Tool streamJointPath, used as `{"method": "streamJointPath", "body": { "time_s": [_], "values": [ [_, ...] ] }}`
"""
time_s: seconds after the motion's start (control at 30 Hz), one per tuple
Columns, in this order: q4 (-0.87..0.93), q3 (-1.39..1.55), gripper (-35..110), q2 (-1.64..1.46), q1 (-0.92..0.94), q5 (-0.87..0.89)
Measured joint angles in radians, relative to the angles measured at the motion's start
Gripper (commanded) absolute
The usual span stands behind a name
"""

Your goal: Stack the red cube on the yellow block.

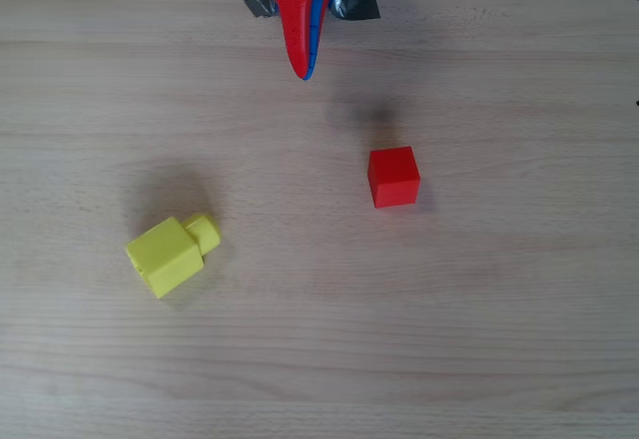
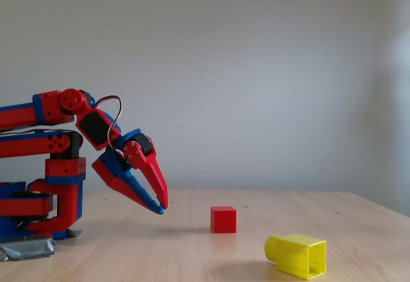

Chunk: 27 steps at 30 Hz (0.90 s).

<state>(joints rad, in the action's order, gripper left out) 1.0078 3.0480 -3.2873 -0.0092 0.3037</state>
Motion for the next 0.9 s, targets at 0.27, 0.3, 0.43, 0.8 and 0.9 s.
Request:
{"method": "streamJointPath", "body": {
  "time_s": [0.27,0.3,0.43,0.8,0.9],
  "values": [
    [0.091,0.000,6,-0.003,0.052,-0.264],
    [0.091,0.000,6,-0.003,0.054,-0.264],
    [0.091,0.000,6,-0.003,0.052,-0.264],
    [-0.109,-0.003,26,0.000,0.057,-0.212],
    [-0.141,-0.092,29,0.051,0.025,-0.222]
  ]
}}
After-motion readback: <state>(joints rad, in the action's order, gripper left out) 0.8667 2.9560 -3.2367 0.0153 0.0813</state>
